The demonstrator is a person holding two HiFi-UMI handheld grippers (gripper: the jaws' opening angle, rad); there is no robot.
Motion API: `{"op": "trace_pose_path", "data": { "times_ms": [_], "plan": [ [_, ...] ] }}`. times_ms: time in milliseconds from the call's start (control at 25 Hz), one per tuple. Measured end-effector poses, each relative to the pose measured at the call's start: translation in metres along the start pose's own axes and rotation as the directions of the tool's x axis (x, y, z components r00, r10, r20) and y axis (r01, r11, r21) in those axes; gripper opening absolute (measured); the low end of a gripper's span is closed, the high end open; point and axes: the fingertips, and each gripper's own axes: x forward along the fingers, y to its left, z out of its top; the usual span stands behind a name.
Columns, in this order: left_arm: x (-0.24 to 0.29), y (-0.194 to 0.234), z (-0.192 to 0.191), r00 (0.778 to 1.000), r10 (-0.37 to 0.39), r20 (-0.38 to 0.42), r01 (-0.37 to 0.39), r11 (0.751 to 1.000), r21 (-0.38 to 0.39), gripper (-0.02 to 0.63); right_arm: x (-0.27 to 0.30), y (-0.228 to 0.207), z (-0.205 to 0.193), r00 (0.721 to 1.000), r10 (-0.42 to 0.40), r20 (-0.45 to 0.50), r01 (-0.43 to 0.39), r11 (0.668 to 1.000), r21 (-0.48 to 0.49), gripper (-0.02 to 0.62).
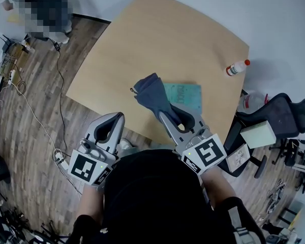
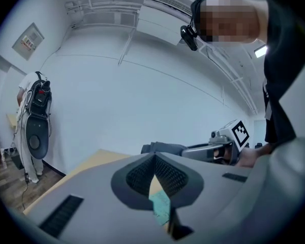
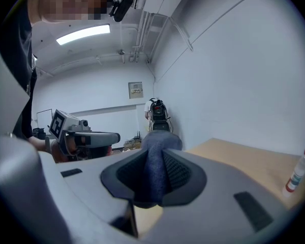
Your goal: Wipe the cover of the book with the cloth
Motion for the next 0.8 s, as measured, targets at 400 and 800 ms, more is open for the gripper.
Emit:
{"op": "trace_pose_path", "data": {
  "times_ms": [400, 800],
  "plan": [
    [0.003, -0.005, 0.001, 1.000, 0.020, -0.018, -0.019, 0.999, 0.040, 0.020, -0.003, -0.002, -0.004, 1.000, -0.001, -0.007, 0.001, 1.000, 0.002, 0.095],
    [0.007, -0.014, -0.001, 1.000, -0.016, 0.004, 0.016, 0.999, -0.028, 0.020, -0.005, -0.002, -0.009, 1.000, 0.001, -0.013, -0.001, 1.000, -0.008, 0.095]
  ]
}}
